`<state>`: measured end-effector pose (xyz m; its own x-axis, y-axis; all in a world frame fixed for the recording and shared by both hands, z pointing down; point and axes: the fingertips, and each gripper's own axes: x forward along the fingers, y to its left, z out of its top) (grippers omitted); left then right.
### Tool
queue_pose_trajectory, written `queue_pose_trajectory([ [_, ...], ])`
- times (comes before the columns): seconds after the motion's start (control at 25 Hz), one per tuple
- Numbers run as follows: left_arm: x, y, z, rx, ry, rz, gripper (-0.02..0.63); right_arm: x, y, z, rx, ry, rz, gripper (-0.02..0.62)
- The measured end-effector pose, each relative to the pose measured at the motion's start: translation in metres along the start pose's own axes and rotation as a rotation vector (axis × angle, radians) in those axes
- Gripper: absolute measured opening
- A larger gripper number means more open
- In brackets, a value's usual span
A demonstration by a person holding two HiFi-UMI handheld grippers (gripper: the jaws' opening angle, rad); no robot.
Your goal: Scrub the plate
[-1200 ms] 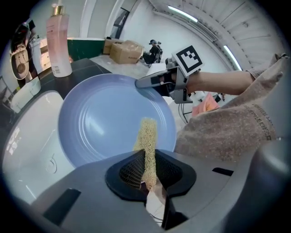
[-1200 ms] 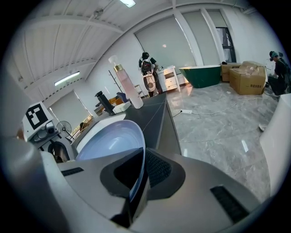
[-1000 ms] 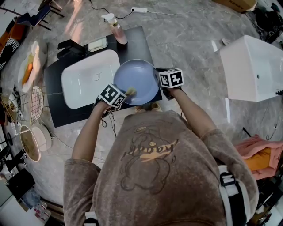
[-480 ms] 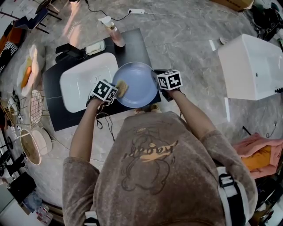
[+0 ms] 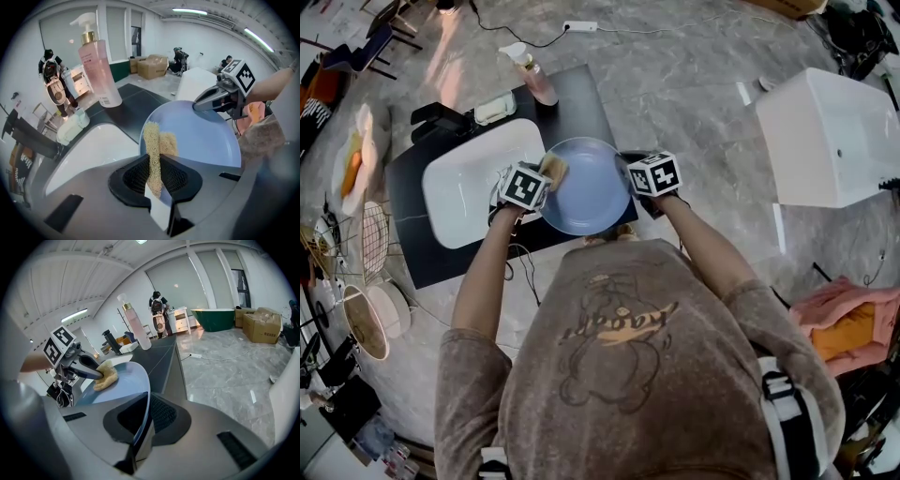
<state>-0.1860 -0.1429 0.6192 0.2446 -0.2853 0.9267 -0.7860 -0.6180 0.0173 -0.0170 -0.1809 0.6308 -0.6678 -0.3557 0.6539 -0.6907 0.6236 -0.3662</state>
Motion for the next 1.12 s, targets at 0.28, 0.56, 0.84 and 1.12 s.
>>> queue_pose_trajectory([
  [0.28,0.019,0.003,0.029,0.042,0.010,0.076,0.063,-0.001,0.000,0.001,-0.003,0.002,-0.010,0.015],
  [0.56,0.037,-0.030,0.063,0.078,-0.009,0.013,0.064,-0.001,-0.002,0.001,0.022,-0.005,-0.004,0.015],
  [0.84,0.045,-0.080,0.065,0.113,-0.013,-0.094,0.063,-0.001,-0.002,0.001,0.034,-0.007,-0.006,0.015],
  [1.12,0.042,-0.119,0.048,0.117,0.013,-0.199,0.063,-0.002,-0.003,0.000,0.034,-0.005,-0.012,0.014],
])
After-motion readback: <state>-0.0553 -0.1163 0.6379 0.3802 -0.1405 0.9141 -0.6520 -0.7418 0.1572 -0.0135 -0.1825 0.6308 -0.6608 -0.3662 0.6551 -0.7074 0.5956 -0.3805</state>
